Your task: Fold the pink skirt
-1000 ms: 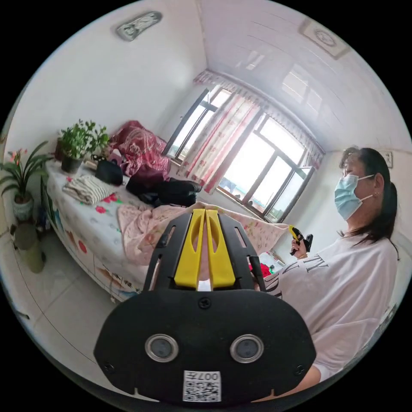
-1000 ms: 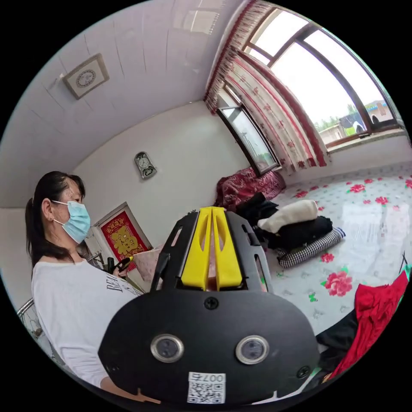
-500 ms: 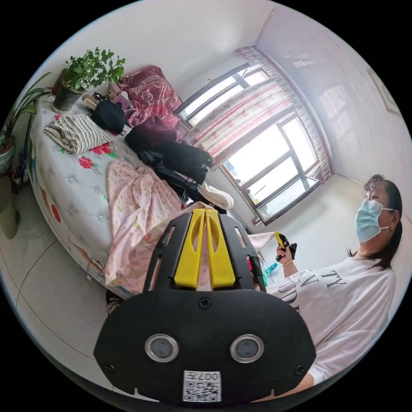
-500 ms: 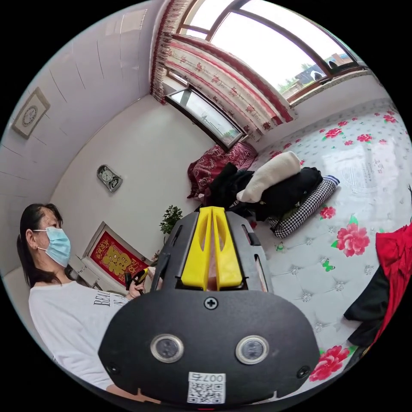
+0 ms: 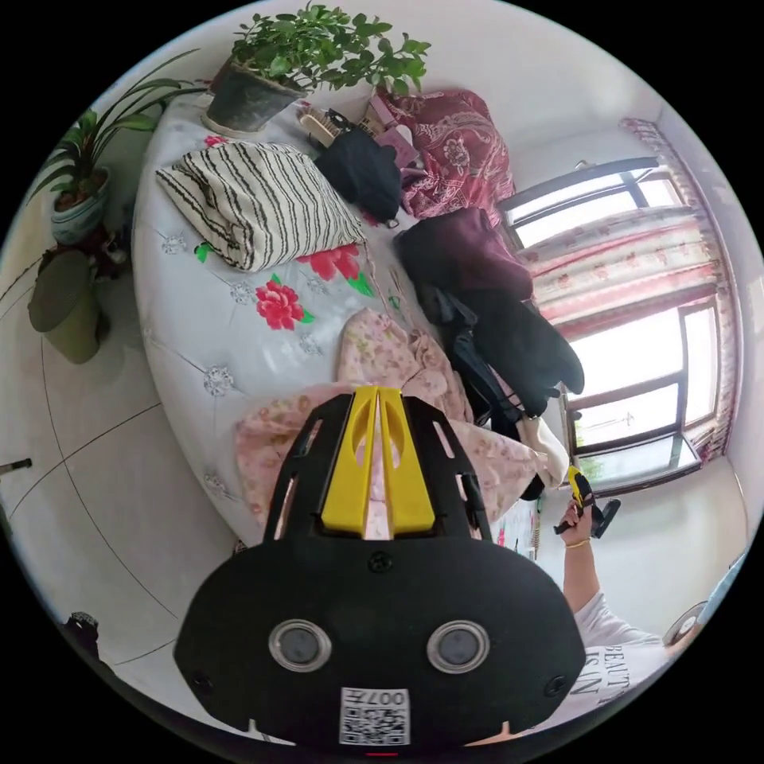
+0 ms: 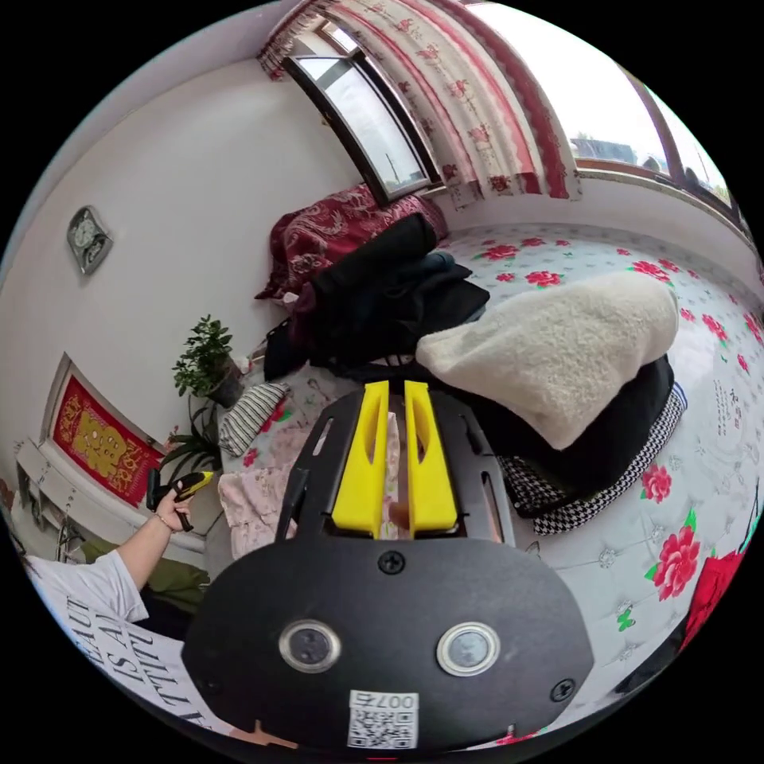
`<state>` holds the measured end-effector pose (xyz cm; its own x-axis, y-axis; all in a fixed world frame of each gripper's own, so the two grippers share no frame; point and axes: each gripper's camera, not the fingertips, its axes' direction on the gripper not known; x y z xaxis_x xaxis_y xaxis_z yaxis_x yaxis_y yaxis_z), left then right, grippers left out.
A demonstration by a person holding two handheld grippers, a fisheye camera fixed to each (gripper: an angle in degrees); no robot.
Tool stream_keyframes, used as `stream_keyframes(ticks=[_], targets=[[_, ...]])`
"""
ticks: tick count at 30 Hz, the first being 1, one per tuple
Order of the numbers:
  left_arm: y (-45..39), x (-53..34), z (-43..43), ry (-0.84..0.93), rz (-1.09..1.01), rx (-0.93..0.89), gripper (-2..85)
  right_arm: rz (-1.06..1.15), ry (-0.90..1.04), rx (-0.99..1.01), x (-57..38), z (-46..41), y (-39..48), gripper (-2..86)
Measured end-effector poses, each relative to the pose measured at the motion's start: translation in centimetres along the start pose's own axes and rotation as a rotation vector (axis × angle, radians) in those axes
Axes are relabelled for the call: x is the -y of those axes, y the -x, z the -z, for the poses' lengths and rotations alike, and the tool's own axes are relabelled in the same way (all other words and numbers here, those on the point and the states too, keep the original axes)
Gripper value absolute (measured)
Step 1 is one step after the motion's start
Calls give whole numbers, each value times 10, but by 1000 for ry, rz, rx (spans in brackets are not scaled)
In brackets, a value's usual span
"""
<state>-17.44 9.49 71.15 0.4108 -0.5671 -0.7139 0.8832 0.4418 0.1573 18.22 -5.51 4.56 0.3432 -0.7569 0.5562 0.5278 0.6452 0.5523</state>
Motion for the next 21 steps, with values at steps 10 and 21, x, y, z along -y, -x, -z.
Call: stream_keyframes(ticks=[10,21], targets=[[22,-35,0,87,-162,207,43,24,404,7,-113,-66,-19,30],[79,-124,-21,221,-56,124,86,48,516,44,-158,-75,-19,52]])
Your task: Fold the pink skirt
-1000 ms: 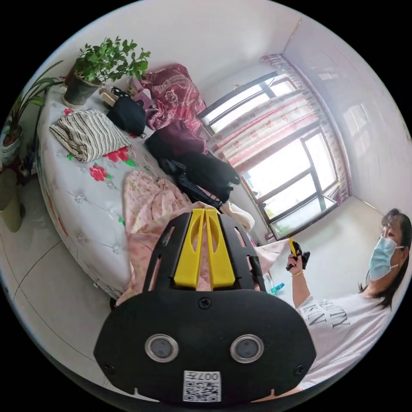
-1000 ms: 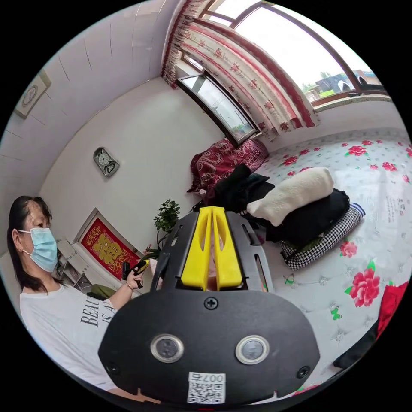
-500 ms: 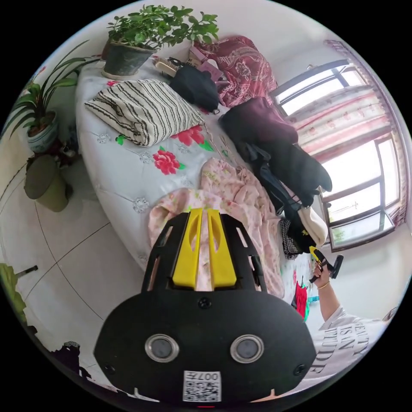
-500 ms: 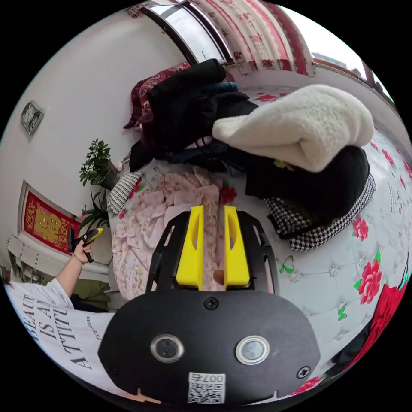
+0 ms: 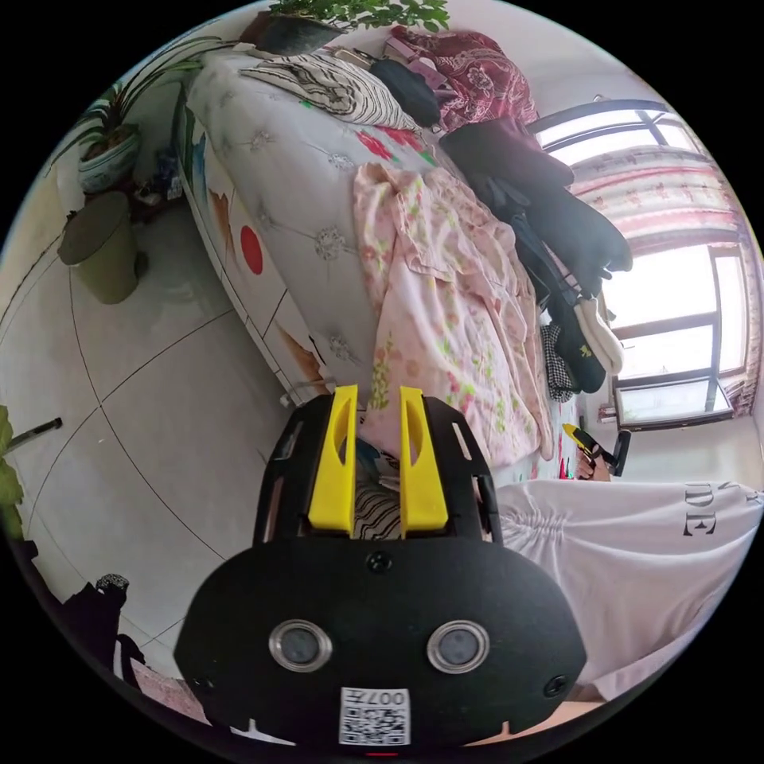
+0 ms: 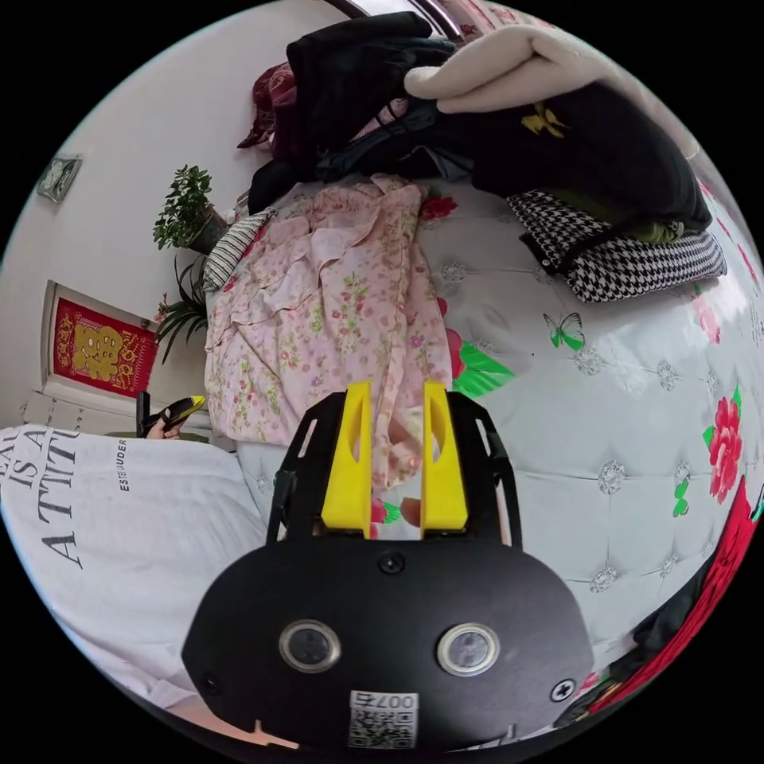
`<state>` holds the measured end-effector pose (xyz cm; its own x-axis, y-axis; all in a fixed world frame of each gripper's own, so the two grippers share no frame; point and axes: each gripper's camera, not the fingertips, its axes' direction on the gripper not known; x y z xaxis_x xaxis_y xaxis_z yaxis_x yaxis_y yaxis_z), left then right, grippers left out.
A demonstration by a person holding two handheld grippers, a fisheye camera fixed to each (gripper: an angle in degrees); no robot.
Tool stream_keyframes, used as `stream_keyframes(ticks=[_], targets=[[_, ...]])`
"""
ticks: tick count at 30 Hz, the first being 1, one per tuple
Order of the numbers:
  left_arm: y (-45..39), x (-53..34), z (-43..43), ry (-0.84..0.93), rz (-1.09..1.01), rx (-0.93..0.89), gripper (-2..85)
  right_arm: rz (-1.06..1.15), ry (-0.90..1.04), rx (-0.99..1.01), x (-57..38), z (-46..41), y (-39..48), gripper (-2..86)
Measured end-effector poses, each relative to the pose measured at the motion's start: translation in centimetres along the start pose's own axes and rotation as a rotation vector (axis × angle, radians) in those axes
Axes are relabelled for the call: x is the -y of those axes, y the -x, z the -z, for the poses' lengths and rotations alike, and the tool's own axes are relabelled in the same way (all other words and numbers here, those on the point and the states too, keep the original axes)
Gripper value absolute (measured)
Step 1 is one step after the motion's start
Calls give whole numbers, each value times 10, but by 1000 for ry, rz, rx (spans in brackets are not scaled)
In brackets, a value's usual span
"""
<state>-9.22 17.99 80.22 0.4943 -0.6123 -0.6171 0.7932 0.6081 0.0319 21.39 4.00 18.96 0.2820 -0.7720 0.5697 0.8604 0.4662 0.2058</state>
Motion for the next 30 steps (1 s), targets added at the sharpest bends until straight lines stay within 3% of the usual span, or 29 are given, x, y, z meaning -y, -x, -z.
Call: stream_keyframes(ticks=[12,17,21,24,27,30], targets=[[23,10,-24,54,2,-155,118,108,216,22,11,-42,28,6],[-14,30,-12,21,-173,-253,100,99,-71,47,23,45,27,0],[-74,50,-26,99,-390,-374,100,-126,-350,-78,21,120,-17,1],[-91,45,-27,100,-448,-275,97,-304,-377,-58,12,132,-57,7],[-59,26,-5,-52,-293,-106,95,-241,-291,16,14,111,-54,28],[-12,3,9,-106,-126,-71,110,-153,-140,-28,26,70,-39,53]])
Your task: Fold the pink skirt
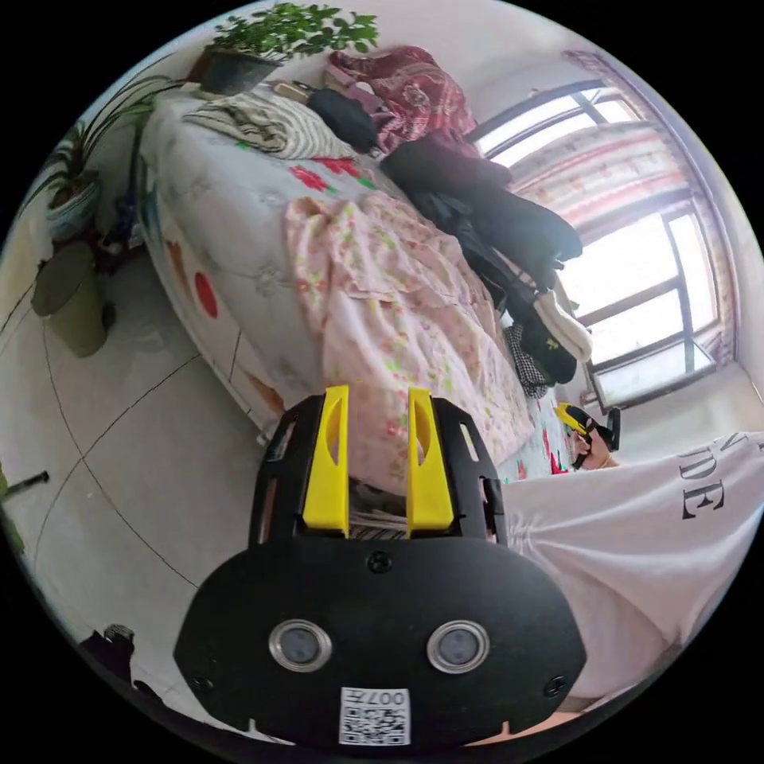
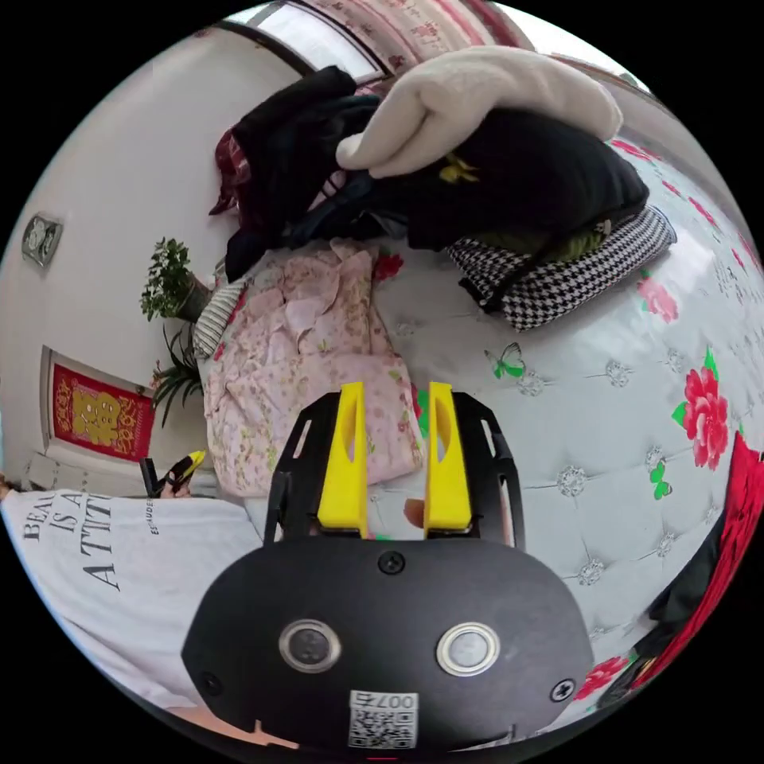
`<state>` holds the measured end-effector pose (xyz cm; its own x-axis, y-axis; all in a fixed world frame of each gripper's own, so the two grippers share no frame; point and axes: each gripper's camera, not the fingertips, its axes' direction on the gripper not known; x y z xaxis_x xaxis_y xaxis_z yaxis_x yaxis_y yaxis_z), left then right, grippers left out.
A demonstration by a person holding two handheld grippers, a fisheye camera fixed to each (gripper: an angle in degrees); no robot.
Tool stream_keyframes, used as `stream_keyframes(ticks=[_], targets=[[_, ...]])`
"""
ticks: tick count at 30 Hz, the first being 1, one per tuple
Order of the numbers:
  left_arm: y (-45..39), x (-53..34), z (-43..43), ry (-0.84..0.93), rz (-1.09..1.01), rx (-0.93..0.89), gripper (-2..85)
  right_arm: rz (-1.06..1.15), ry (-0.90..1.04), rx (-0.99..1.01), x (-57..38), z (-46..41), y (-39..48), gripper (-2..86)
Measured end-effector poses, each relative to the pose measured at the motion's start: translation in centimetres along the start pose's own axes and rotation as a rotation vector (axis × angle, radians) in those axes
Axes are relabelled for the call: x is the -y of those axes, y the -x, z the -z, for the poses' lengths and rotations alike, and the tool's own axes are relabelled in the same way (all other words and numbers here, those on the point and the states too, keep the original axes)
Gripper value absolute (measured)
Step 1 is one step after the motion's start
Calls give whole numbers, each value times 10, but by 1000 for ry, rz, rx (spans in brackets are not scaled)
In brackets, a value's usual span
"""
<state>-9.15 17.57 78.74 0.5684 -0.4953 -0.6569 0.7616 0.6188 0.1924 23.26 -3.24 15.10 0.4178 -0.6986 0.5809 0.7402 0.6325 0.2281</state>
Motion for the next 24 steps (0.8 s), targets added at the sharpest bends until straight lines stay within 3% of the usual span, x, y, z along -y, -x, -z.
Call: stream_keyframes(ticks=[6,9,12,18,20,24], targets=[[32,-26,-26,99,103,-61,123,41,213,18,13,-76,-1,37],[27,-25,-47,181,114,-79,83,104,320,15,15,-97,9,8],[7,-19,-37,140,84,-111,3,178,252,47,18,-80,22,1],[-83,16,-25,76,-227,-143,3,144,-30,110,17,-5,10,-3],[-118,28,-41,111,-342,-204,36,79,-103,94,11,9,-7,-3],[-186,27,-98,314,-577,-237,109,-281,-162,176,-22,5,-82,-3]])
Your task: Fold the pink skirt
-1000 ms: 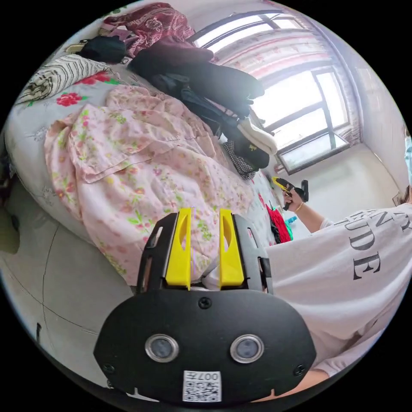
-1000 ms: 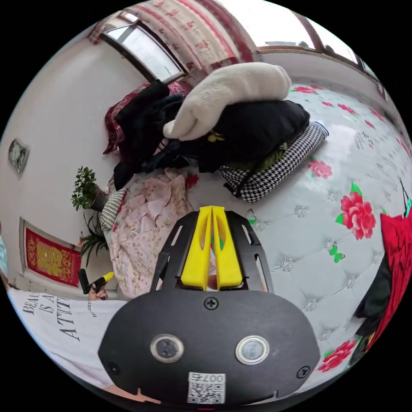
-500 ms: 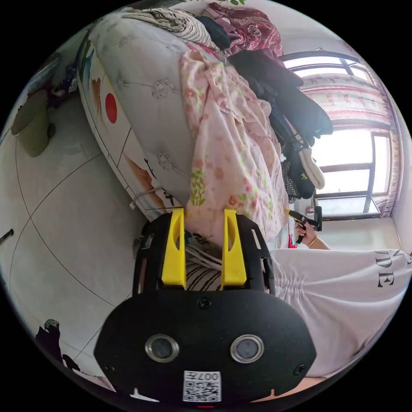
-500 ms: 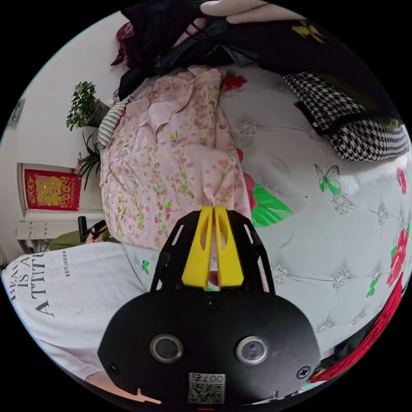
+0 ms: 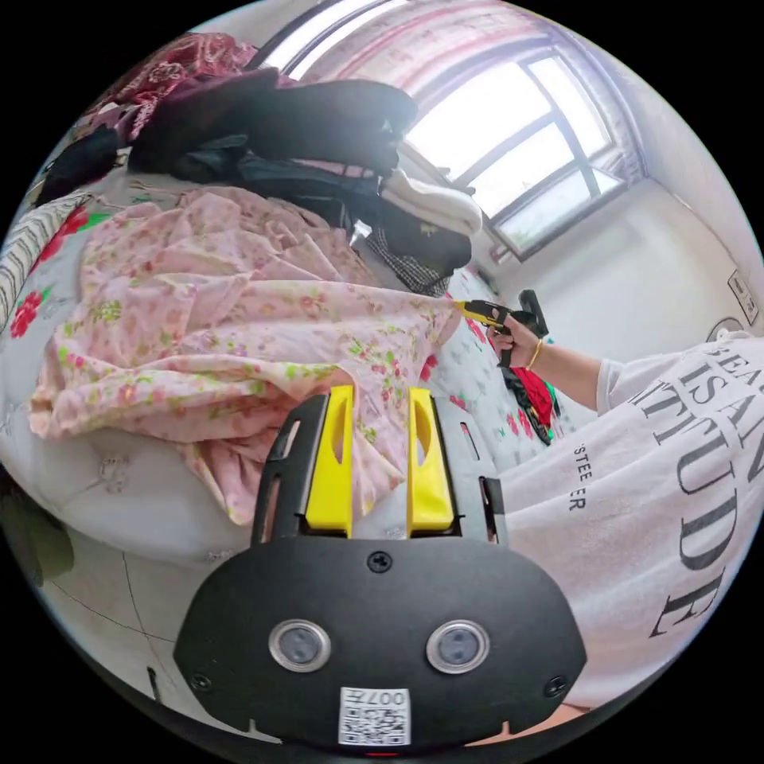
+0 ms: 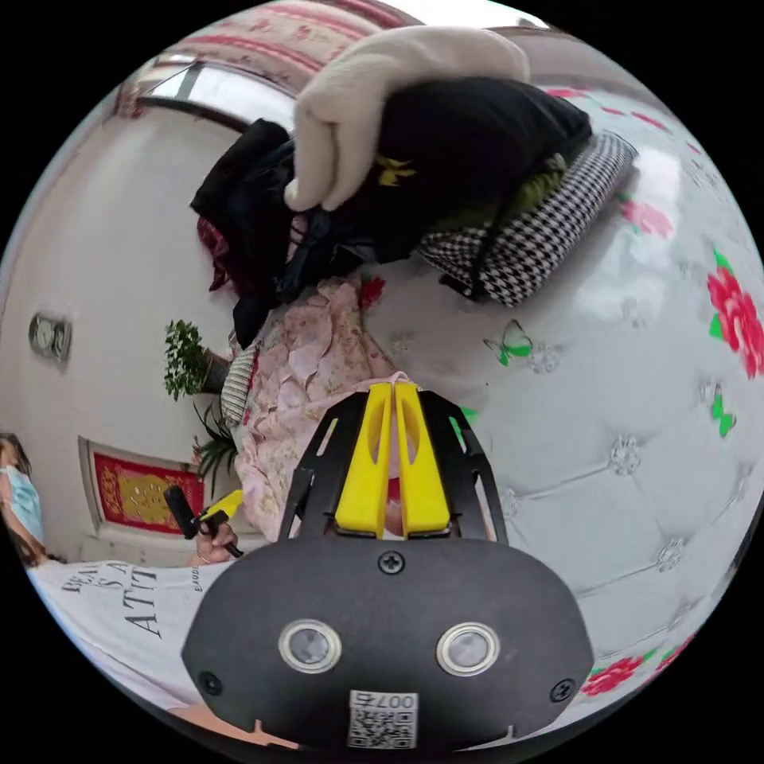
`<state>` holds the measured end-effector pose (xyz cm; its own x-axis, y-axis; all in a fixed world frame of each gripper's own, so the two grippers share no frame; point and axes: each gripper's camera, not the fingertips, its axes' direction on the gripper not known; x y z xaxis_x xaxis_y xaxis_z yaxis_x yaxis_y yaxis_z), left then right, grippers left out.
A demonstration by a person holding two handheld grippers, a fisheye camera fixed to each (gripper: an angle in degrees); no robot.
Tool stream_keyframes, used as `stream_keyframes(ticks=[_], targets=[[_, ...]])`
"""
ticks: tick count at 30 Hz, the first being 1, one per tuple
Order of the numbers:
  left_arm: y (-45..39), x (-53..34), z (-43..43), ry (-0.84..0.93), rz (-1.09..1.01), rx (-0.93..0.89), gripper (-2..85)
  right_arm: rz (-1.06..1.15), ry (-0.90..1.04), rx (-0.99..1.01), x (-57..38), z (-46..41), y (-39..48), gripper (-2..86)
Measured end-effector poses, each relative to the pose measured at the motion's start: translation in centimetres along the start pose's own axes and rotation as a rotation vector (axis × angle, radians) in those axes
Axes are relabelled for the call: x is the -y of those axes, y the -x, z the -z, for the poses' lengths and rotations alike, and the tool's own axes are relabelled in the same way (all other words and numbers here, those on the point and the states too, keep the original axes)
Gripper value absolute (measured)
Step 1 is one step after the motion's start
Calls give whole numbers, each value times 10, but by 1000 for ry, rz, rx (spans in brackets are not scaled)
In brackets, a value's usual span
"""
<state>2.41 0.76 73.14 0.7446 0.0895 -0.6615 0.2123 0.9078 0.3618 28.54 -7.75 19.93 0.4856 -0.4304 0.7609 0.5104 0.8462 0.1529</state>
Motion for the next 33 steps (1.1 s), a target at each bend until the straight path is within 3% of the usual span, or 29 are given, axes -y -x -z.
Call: stream_keyframes(ticks=[10,14,17,19,21,26,33], targets=[[11,-68,39,12,120,168,110,-22,40,7,-21,-3,-26,-3],[9,-51,54,-36,53,183,109,12,61,15,-14,-7,-21,-3],[16,-26,35,43,-19,107,106,39,73,27,-11,-9,-15,-3],[25,-11,-6,275,-32,-33,68,53,74,35,-11,-5,-10,-3],[10,-8,-20,369,-121,-84,27,74,44,43,-13,11,-6,-3],[-32,-27,6,348,-270,-109,50,99,12,14,-37,69,-13,-3],[-11,-40,36,273,-162,-77,96,15,27,-34,-86,75,-23,-2]])
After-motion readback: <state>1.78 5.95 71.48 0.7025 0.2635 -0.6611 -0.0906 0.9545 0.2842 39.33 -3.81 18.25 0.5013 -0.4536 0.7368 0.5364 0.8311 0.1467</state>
